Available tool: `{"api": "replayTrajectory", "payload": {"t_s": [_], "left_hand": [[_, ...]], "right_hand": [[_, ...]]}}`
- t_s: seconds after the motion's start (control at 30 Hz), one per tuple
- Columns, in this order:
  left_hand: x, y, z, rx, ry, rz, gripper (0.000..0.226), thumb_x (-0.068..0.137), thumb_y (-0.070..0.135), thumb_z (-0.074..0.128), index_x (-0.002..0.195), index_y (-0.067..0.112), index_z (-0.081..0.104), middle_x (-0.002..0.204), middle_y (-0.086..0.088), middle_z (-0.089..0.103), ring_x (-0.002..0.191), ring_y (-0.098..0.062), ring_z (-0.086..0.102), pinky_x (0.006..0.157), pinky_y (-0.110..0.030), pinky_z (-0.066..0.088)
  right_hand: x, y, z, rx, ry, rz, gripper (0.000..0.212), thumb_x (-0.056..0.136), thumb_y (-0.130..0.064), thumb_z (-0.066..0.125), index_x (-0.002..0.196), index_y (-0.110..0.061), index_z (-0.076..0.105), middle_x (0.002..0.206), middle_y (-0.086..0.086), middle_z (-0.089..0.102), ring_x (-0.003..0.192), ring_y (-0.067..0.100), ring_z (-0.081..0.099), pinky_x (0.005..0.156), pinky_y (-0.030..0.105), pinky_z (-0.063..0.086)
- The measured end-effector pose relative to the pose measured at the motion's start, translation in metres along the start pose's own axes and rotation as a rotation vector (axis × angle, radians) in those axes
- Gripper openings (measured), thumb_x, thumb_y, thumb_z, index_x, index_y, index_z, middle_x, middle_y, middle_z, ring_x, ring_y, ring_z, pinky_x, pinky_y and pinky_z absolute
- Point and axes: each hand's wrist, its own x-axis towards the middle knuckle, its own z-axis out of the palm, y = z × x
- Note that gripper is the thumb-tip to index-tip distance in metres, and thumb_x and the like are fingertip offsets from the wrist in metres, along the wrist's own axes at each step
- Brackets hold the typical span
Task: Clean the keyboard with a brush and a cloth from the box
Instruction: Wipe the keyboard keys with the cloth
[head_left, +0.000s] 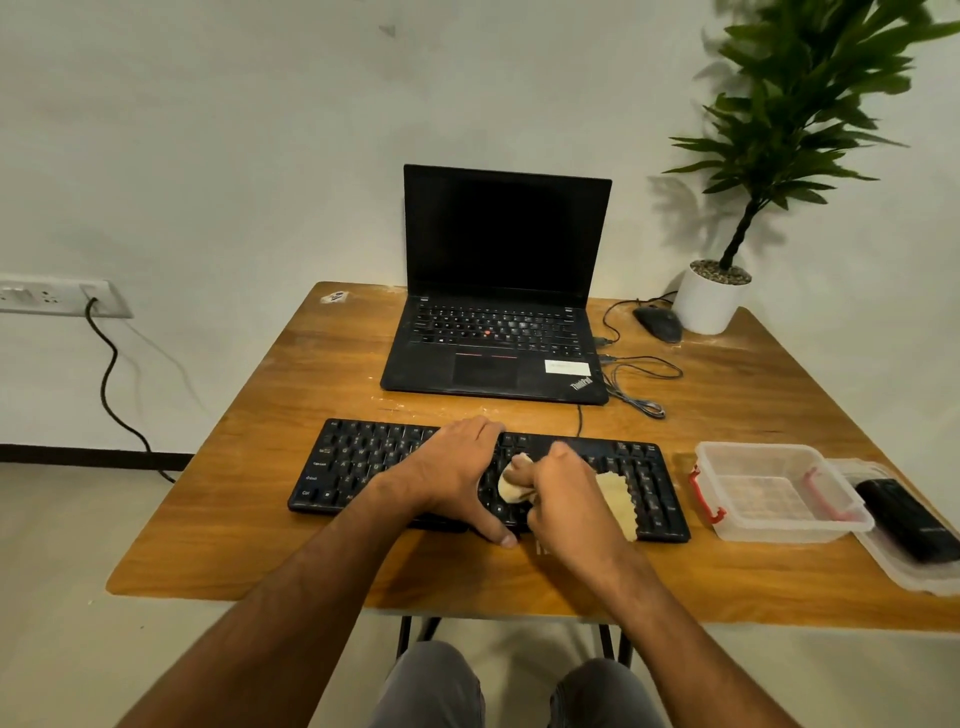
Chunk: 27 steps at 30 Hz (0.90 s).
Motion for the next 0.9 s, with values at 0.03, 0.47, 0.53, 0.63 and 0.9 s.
{"api": "replayTrajectory", "payload": {"t_s": [0.03, 0.47, 0.53, 0.63, 0.9], "left_hand": [[0.0, 0.0, -0.001, 0.001, 0.001, -0.002, 0.138, 0.055, 0.078, 0.086, 0.159, 0.014, 0.023, 0.156, -0.002, 0.036, 0.144, -0.021, 0.034, 0.126, -0.039, 0.026], [0.0, 0.0, -0.001, 0.008, -0.013, -0.012, 0.14, 0.055, 0.081, 0.085, 0.16, 0.013, 0.022, 0.156, -0.003, 0.035, 0.143, -0.022, 0.034, 0.126, -0.039, 0.027], [0.0, 0.0, -0.001, 0.003, -0.011, -0.016, 0.141, 0.055, 0.08, 0.085, 0.16, 0.013, 0.021, 0.158, -0.003, 0.034, 0.144, -0.022, 0.034, 0.126, -0.039, 0.027], [0.0, 0.0, -0.001, -0.014, -0.008, -0.017, 0.141, 0.053, 0.08, 0.086, 0.16, 0.014, 0.022, 0.157, -0.002, 0.035, 0.144, -0.022, 0.034, 0.126, -0.04, 0.027], [-0.003, 0.004, -0.006, -0.031, -0.012, -0.023, 0.14, 0.055, 0.076, 0.089, 0.16, 0.014, 0.021, 0.16, -0.002, 0.033, 0.146, -0.022, 0.032, 0.127, -0.041, 0.026]], "right_hand": [[-0.005, -0.002, -0.005, -0.001, -0.032, -0.019, 0.039, 0.091, -0.003, 0.066, 0.124, -0.022, 0.072, 0.099, 0.001, 0.063, 0.103, 0.021, 0.056, 0.095, 0.034, 0.049], [-0.004, -0.001, -0.011, -0.087, -0.03, 0.091, 0.042, 0.085, 0.001, 0.059, 0.116, -0.022, 0.076, 0.112, 0.006, 0.074, 0.113, 0.024, 0.062, 0.099, 0.034, 0.051], [-0.009, 0.003, -0.016, -0.027, -0.066, 0.106, 0.041, 0.085, 0.0, 0.062, 0.115, -0.023, 0.076, 0.114, 0.002, 0.074, 0.109, 0.017, 0.065, 0.096, 0.03, 0.053], [0.005, 0.018, -0.027, 0.17, 0.001, 0.234, 0.03, 0.086, -0.004, 0.07, 0.11, -0.021, 0.077, 0.108, -0.005, 0.074, 0.093, 0.003, 0.062, 0.075, 0.015, 0.051], [0.053, 0.02, -0.016, 0.223, 0.154, 0.362, 0.03, 0.088, -0.011, 0.066, 0.116, -0.014, 0.075, 0.108, 0.0, 0.075, 0.094, 0.014, 0.069, 0.081, 0.026, 0.056]]}}
